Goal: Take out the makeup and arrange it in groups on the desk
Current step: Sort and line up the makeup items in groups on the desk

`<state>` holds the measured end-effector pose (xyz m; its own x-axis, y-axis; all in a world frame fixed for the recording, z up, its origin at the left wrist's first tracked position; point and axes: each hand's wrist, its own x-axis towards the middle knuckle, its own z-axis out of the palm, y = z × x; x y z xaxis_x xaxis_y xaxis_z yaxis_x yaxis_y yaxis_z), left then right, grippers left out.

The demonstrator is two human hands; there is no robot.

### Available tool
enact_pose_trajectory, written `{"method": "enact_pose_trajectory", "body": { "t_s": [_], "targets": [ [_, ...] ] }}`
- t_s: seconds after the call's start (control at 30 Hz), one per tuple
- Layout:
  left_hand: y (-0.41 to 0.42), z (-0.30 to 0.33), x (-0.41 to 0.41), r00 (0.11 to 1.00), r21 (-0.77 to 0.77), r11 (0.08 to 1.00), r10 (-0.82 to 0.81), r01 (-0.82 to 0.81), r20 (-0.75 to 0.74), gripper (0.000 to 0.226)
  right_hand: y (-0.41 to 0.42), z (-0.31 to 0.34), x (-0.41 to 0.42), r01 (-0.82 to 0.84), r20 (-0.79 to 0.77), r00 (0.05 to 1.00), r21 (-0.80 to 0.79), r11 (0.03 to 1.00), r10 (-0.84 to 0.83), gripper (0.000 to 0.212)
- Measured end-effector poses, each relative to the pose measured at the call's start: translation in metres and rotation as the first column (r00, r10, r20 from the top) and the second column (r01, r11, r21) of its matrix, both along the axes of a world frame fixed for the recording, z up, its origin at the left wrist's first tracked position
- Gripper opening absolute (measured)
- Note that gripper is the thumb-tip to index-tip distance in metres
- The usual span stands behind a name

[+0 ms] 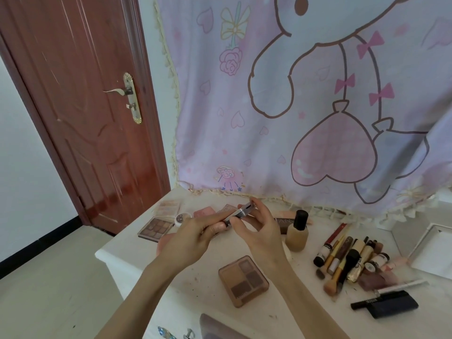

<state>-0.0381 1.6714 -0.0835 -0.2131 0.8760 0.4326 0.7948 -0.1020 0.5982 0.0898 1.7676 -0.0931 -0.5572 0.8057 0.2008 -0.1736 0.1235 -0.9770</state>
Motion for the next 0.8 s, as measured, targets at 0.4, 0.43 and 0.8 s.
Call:
{"method": "enact_pose_trajectory", "body": {
  "t_s": [0.4,0.43,0.8],
  "targets": [
    [-0.001,0.017,-0.033,0.997,-0.036,0.999,0.007,-0.010,-0.083,0.035,-0.014,-0.018,-0.012,-0.139,-0.118,0.985,-0.128,0.982,0.124,0.056],
    [0.001,0.019,-0.036,0.995,-0.033,0.999,0.018,-0.021,-0.094,0.040,-0.014,-0.019,-0.013,-0.157,-0.118,0.983,-0.153,0.976,0.139,0.055],
    [0.042,0.031,-0.079,0.979,-0.108,0.992,0.050,-0.072,-0.197,0.024,0.003,-0.017,-0.041,-0.330,-0.103,0.944,-0.367,0.870,0.314,0.055]
  ]
}}
